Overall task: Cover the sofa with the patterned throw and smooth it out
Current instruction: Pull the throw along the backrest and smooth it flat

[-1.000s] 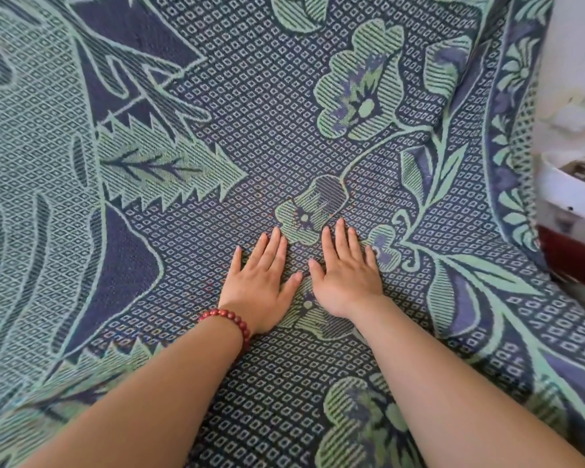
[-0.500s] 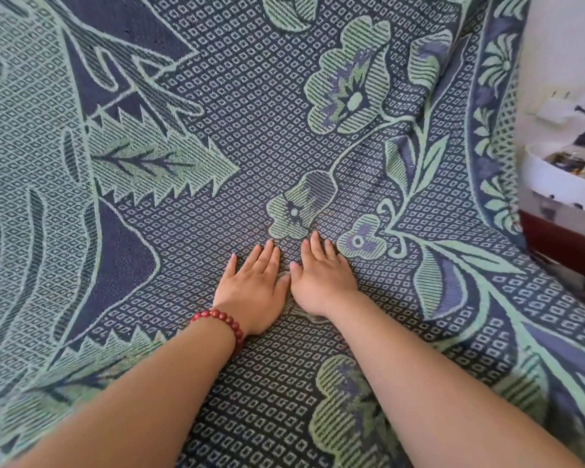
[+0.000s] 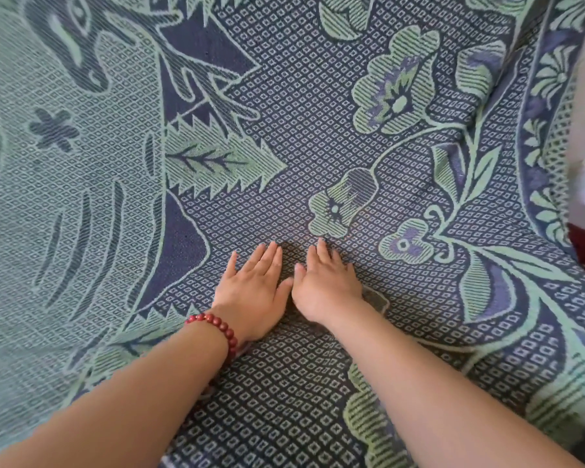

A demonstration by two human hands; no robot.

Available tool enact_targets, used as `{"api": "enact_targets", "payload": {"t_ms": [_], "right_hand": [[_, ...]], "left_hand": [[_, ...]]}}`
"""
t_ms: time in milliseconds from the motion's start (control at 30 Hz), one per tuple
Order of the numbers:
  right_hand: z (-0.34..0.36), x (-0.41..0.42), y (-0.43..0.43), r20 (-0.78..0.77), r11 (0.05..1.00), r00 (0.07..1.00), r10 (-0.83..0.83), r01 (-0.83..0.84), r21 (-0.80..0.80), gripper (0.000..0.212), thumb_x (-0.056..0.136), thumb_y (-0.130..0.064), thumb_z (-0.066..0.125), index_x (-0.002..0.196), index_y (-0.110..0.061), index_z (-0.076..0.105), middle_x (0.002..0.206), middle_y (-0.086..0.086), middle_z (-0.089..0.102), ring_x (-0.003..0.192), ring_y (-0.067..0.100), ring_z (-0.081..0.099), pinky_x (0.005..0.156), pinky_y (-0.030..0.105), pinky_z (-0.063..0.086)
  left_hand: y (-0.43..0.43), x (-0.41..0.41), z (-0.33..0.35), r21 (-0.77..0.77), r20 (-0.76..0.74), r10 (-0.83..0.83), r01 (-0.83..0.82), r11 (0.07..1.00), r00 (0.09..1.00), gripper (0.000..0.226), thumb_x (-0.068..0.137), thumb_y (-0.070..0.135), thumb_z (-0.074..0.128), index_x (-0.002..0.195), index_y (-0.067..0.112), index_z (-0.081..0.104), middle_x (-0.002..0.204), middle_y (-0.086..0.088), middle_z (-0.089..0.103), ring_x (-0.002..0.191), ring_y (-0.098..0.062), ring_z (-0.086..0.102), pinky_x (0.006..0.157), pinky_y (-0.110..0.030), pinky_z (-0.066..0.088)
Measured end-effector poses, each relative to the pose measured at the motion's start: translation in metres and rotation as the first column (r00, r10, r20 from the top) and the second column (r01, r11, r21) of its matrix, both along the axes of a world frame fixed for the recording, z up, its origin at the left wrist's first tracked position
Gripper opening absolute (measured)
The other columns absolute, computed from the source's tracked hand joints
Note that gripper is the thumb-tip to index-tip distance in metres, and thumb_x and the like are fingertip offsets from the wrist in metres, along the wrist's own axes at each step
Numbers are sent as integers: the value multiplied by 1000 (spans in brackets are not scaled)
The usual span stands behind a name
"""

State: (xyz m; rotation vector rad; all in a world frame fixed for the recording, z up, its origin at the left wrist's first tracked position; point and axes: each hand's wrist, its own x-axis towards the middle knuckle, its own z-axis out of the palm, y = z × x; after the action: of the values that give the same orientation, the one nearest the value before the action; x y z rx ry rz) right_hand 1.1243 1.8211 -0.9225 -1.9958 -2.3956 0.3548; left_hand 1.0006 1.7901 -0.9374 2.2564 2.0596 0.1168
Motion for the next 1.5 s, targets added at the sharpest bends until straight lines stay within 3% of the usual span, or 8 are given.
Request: {"api": "enact_targets", "payload": {"t_ms": [100,200,333,567,733,1100,1233,1500], "right_hand": [[-3,-33,-3,-94,972,969,229,-223,72,54,102,-33,15,151,-12,2,159,0,-9,146,21,-1,118,42,12],[-15,-57,6,-117,956,949,292,-285,73,54,102,-37,14,151,-18,4,159,-3,-7,146,20,0,118,43,9],[-35,-64,26,-66,962,965,254,-246,115,55,101,-42,12,151,-25,0,159,-7,-8,146,14,-4,117,41,0],[-38,-70,36,0,978,986,168,-167,128,55,100,-42,11,151,-28,-6,158,-10,-11,145,11,-6,118,40,0],[-30,-101,13,31,994,999,41,-44,104,54,101,-34,11,151,-17,-5,159,-2,-10,146,19,-5,118,43,1],[-24,-198,-40,-93,993,990,104,-98,71,55,102,-33,12,151,-8,5,160,5,-2,146,20,-3,116,46,0],[-32,-223,-31,-136,994,987,81,-70,85,55,102,-34,12,151,-11,3,160,3,-4,146,19,-5,117,45,-2],[-52,-227,3,-45,986,998,37,-29,163,55,101,-35,10,151,-16,-3,159,1,-11,145,15,-9,118,40,-3]], "left_hand": [[-1,-34,8,53,-106,60,-54,997,993,60,98,44,6,150,17,-6,157,5,-14,143,-10,-14,114,-41,-12],[8,-70,1,47,-130,85,-80,996,988,62,98,48,8,151,19,-5,157,7,-15,143,-10,-14,115,-42,-10],[29,-87,-21,-15,23,38,-37,999,999,62,97,51,12,150,24,-8,155,14,-17,141,-4,-17,114,-40,-12],[46,-94,-39,25,92,-16,14,1000,996,63,97,52,10,149,25,-11,154,15,-20,140,-3,-20,113,-39,-15],[28,-94,-23,-31,39,-15,16,999,999,58,99,42,7,150,20,-9,157,9,-16,143,-7,-15,114,-41,-11],[-33,-186,-2,6,-81,94,-94,996,992,59,98,43,6,151,17,-4,157,5,-12,144,-10,-12,116,-41,-9],[-25,-211,-9,1,-27,58,-58,998,998,58,98,45,5,150,21,-5,157,8,-11,143,-8,-11,116,-41,-10],[18,-220,-39,31,102,23,-27,999,994,60,98,46,7,150,21,-5,157,8,-11,143,-8,-12,114,-40,-11]]}}
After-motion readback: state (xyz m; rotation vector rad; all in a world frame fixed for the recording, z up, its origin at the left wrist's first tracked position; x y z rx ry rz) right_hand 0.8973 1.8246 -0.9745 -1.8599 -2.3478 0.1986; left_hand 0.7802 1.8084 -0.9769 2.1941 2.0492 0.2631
